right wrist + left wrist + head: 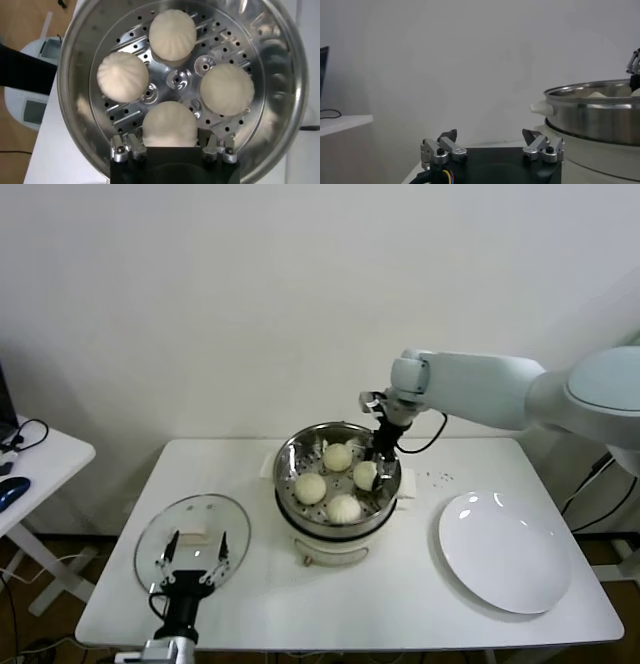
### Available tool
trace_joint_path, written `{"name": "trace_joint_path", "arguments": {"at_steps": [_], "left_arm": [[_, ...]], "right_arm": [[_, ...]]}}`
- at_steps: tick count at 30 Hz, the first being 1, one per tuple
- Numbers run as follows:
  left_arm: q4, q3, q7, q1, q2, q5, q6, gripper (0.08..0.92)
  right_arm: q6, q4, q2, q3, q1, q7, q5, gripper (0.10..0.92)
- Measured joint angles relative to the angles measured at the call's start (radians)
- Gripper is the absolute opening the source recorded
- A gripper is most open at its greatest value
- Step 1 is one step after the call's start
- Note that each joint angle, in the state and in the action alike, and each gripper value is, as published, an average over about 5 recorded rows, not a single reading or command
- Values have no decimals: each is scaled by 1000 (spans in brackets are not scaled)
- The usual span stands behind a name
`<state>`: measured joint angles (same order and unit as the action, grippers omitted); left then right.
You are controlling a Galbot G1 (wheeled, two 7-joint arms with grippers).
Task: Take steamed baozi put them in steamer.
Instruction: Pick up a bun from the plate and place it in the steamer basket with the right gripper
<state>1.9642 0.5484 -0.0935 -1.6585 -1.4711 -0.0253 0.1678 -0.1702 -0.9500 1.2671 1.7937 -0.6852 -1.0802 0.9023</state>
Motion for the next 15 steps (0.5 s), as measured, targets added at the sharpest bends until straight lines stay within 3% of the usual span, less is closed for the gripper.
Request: {"name": "trace_joint_path", "arguments": {"at_steps": [15], "left_arm": [[-6,-5,-2,3,-7,-2,1,823]], "right_arm": [[7,17,3,-9,29,8,-39,719]]}}
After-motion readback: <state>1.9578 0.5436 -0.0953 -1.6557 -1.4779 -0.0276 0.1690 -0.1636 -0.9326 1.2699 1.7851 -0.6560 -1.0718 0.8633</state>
